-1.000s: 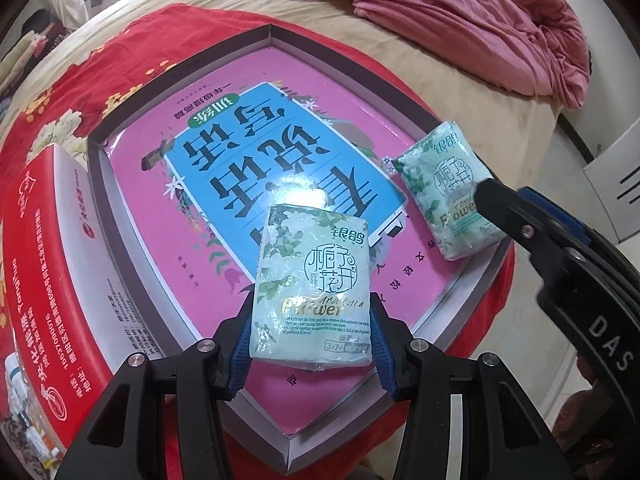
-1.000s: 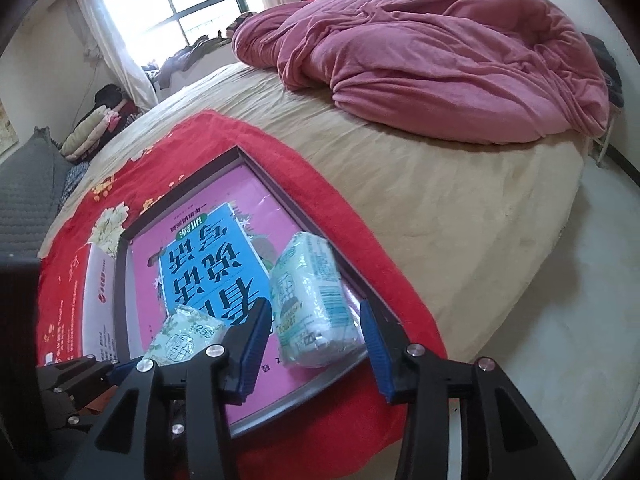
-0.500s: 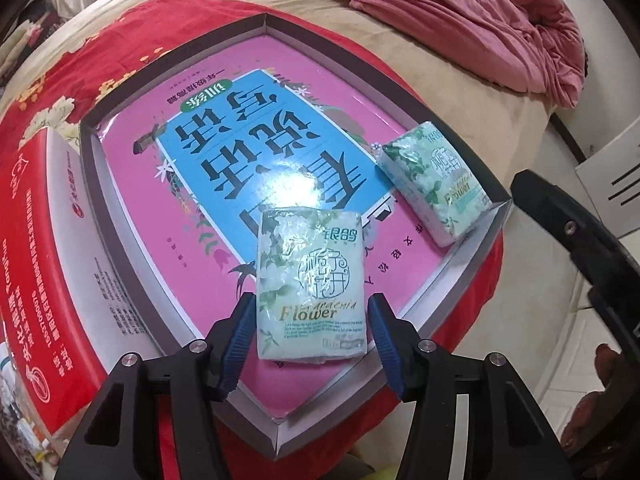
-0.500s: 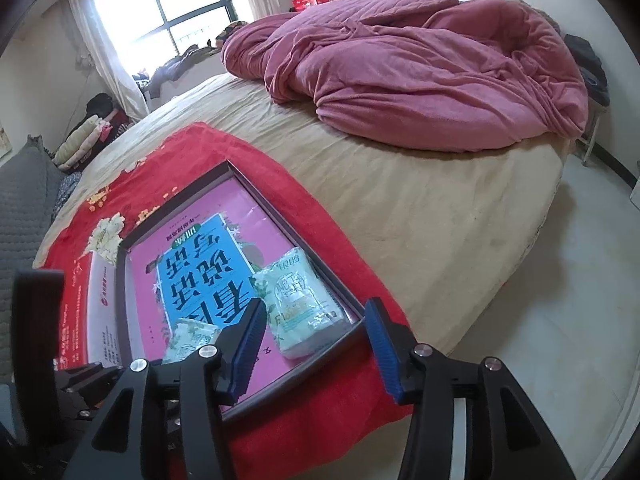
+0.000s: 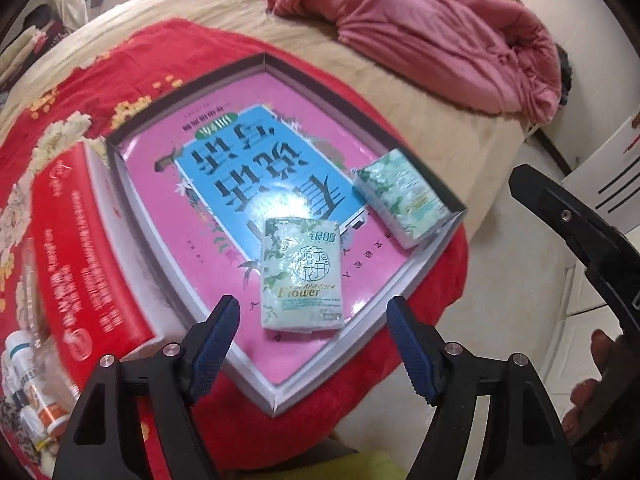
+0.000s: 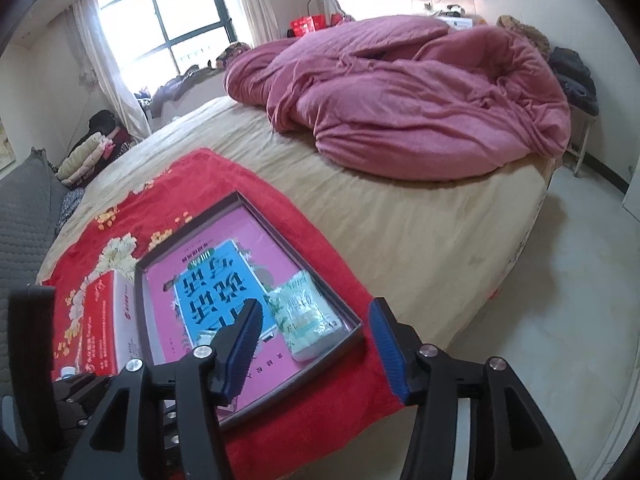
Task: Organize soft objects
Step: 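Move both tools back over the pile of items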
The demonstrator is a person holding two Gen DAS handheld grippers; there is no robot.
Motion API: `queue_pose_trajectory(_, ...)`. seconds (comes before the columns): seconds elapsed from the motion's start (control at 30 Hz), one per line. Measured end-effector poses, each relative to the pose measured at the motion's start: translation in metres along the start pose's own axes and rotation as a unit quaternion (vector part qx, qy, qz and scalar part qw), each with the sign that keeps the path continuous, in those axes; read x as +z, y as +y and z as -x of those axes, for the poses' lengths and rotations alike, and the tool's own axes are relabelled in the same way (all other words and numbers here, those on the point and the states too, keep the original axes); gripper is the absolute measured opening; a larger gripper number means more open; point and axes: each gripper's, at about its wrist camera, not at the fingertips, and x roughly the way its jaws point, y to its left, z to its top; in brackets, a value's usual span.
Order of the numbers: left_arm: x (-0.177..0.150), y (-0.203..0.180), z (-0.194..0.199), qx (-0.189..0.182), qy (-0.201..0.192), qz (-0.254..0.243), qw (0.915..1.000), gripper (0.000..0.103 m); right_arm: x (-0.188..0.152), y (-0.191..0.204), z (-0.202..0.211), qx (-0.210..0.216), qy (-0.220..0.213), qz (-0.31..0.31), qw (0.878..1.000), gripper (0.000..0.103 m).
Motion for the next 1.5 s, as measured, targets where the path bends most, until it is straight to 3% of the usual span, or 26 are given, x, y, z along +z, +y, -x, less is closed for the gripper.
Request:
queue_pose_trajectory(0.27, -0.018, 0.016, 0.058, 0.004, -0.059, 0.012, 0.9982, 0.077, 0.005, 0.025, 0.033, 0.010, -0.026, 0.025, 0.999, 0.067)
queue_pose_trajectory(0.67, -0.058, 0.087, 0.130, 0.038, -0.119, 0.068, 0.9898, 0.077, -0.004, 0.098, 0.063, 0.046, -0.039, 0.089, 0.994, 0.070)
queue_pose_trajectory(1.17, -0.116, 0.180, 0.186, 0.086, -0.153, 0.156, 0.9722, 0.077, -0.035, 0.212, 0.084, 0.099, -0.035, 0.182, 0.978, 0.070)
queue_pose_trajectory(1.5, -0.151, 0.225, 0.206, 0.105, -0.163, 0.197, 0.9612, 0.077, -0.061, 0.266, 0.091, 0.121, -0.025, 0.240, 0.963, 0.071)
